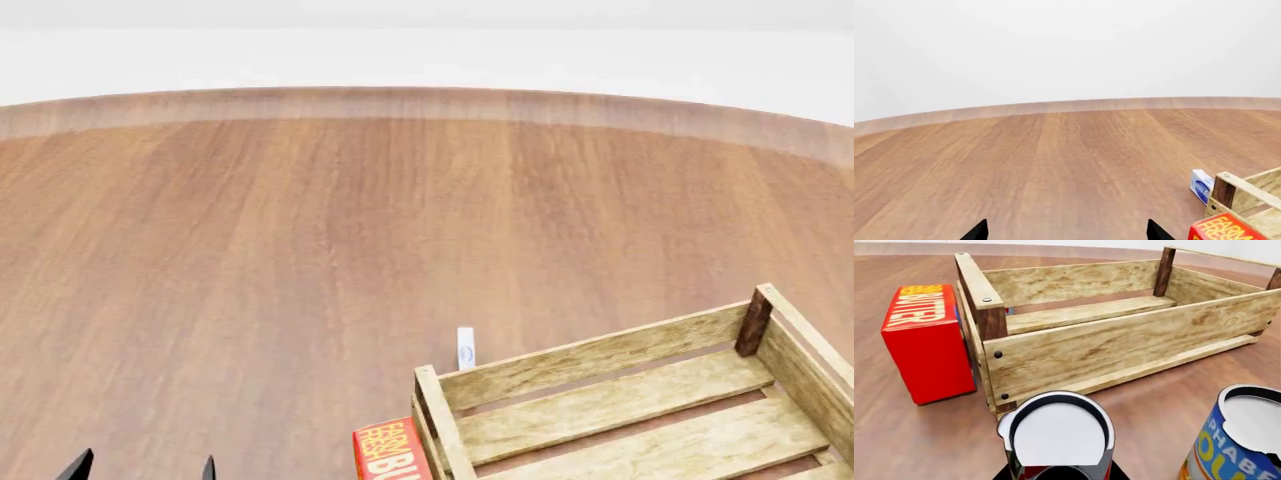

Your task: Pick up the tomato sauce, and put it in the wooden tray.

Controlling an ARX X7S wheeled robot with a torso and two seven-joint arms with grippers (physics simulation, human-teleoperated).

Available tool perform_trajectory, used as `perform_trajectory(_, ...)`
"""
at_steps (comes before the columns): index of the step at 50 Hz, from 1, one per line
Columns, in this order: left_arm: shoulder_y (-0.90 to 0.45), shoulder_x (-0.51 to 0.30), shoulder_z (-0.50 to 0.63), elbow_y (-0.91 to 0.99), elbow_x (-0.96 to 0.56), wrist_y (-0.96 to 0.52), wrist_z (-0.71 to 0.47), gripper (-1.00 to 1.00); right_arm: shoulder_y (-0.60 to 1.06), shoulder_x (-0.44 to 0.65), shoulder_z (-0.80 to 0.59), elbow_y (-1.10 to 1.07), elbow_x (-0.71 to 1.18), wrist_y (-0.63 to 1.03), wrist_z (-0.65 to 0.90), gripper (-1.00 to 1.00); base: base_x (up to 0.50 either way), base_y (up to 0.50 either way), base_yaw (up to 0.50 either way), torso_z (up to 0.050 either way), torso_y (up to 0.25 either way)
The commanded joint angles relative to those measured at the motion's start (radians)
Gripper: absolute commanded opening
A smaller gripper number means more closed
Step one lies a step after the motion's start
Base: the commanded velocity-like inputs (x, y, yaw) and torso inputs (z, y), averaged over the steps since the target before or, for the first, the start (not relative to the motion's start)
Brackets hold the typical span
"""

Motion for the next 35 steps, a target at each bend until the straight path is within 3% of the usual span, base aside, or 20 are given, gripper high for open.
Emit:
perform_trajectory(1,0.002,0.001,-0.002,-0.005,-0.015,0.021,0.019,1.00,0.011,-0.005,-0.007,0.035,-0.002,0.011,-0.012,-1.00,0.00,0.00,0.00,0.000,0.000)
perform_trajectory(10,0.004,-0.003,0.003,0.002,-0.018,0.017,0.013,1.00,-0.026,0.012,-0.014,-0.042,-0.021,0.009,0.012,-1.00,0.00,0.00,0.00,0.000,0.000)
perform_trajectory(24,0.002,-0.008,0.009,0.001,-0.023,0.018,0.008,1.00,-0.256,0.084,-0.038,-0.416,-0.176,-0.048,0.100,-1.00,0.00,0.00,0.00,0.000,0.000)
perform_trajectory(35,0.001,-0.012,0.014,0.000,-0.026,0.020,0.004,1.00,-0.333,0.115,-0.031,-0.575,-0.244,-0.067,0.132,-1.00,0.00,0.00,0.00,0.000,0.000)
